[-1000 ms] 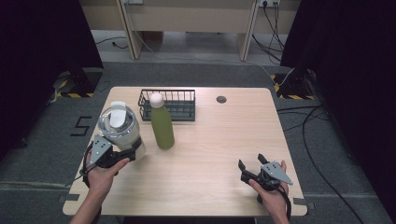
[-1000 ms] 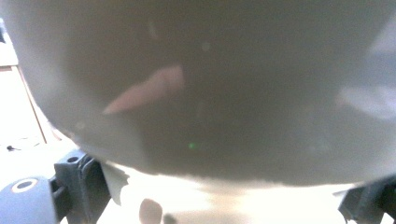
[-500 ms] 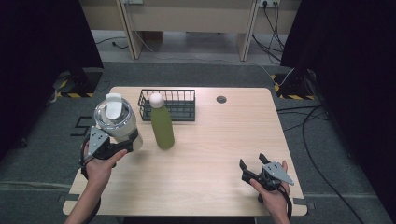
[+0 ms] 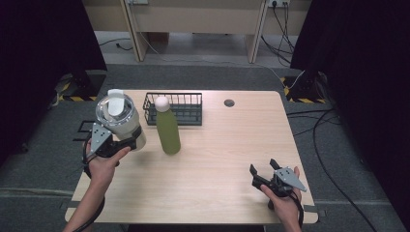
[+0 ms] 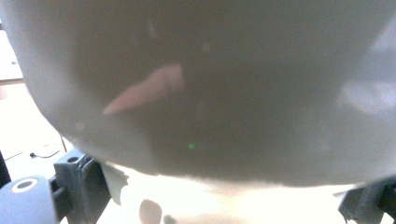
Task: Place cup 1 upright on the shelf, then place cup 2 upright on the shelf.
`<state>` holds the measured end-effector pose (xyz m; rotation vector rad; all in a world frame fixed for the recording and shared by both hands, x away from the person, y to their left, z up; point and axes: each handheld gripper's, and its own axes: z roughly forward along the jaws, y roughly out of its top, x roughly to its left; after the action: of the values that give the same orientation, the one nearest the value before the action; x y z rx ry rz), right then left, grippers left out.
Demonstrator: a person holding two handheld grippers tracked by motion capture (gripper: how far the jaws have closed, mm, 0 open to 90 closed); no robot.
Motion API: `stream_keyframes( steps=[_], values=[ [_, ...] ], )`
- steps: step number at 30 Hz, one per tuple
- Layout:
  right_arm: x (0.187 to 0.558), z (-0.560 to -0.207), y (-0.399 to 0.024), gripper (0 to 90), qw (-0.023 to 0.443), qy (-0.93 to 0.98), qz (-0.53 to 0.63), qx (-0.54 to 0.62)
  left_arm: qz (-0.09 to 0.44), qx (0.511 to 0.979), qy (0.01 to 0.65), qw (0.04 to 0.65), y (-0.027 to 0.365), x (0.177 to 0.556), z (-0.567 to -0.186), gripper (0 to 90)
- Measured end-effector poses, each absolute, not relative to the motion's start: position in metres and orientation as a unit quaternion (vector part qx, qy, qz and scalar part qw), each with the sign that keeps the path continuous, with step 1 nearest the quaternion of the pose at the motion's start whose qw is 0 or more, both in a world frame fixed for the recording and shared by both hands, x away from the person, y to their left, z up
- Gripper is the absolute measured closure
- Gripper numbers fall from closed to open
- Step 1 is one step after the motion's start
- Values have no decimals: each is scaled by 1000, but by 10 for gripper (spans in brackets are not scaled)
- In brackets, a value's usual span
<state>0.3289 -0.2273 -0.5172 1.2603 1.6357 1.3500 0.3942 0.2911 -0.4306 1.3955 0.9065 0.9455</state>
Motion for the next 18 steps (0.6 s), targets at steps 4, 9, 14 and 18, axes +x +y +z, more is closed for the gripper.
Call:
stream_keyframes(
  steps=[4, 9, 14, 18],
  values=[
    [328, -516, -229, 175, 335, 624, 516, 483, 405, 594, 388, 577, 292, 399, -428, 94],
    [327, -515, -229, 175, 336, 621, 515, 486, 402, 589, 393, 580, 293, 409, -427, 94],
    [327, -515, -229, 176, 338, 619, 516, 486, 402, 590, 393, 579, 292, 415, -427, 94],
    [328, -516, -229, 177, 335, 622, 515, 486, 403, 587, 395, 581, 291, 419, -427, 94]
  ],
)
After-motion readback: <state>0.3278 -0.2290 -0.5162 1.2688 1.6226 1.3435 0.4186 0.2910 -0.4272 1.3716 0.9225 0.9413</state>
